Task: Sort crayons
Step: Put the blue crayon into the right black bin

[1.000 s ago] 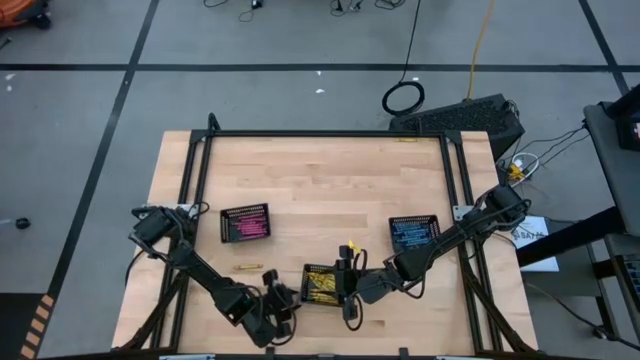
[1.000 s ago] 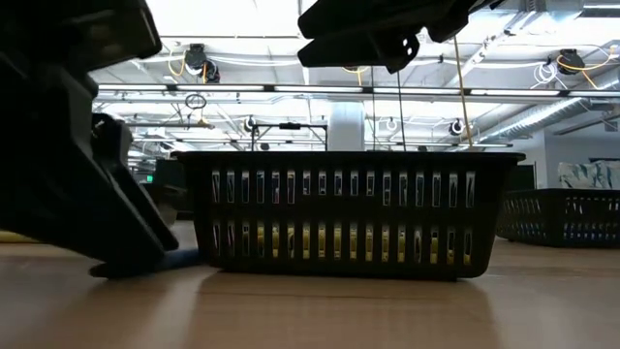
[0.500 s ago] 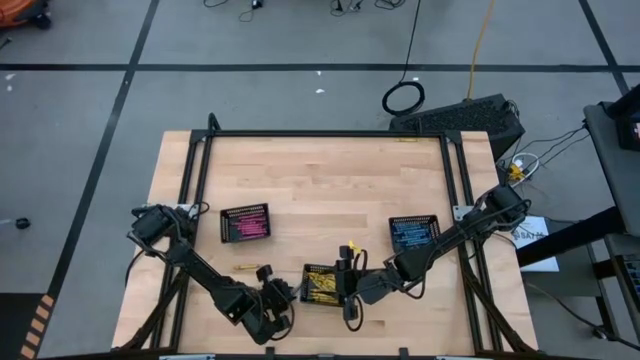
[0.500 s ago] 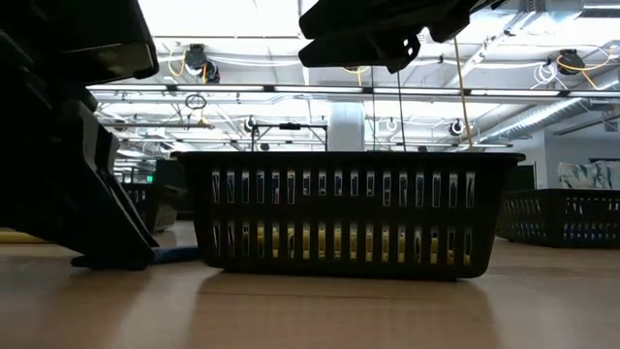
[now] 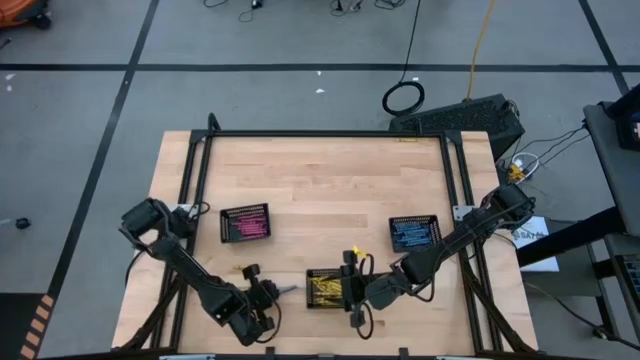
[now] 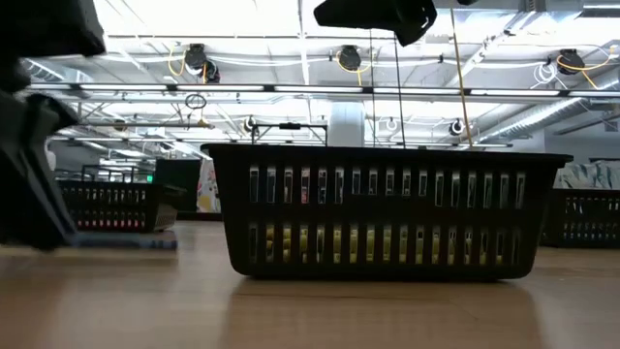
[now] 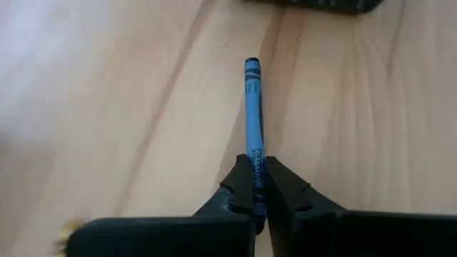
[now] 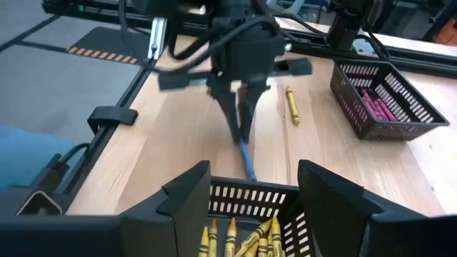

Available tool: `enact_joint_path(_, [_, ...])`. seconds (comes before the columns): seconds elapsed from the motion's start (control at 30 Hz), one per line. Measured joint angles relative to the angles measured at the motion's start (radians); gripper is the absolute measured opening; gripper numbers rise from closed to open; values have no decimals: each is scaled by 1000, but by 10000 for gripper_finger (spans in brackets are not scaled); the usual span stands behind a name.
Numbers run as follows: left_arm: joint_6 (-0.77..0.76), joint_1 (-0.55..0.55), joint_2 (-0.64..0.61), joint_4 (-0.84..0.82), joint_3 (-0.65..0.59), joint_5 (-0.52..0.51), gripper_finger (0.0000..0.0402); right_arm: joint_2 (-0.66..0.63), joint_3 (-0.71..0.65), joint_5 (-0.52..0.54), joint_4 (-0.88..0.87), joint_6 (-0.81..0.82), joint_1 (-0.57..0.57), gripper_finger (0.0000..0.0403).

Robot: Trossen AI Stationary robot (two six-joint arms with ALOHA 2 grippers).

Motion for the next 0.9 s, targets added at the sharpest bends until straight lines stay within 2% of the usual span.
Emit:
enact_joint_path(0.2, [11,-20,-89,-73,0,-80,3,34,1,-3,72,-33,-9,196])
enact_joint_path(0.43, [130,-13,-192,-65,2,-159,1,81,4,-2,124,-111,-47,196])
enact_joint_path(0.63, [184,9,-235,-59,3,-164,2,122,53,-2,126,-117,-86,196])
enact_joint_path(0.9, [246,22,-237,-20,3,-163,6,238,132,-4,121,-128,-127,196])
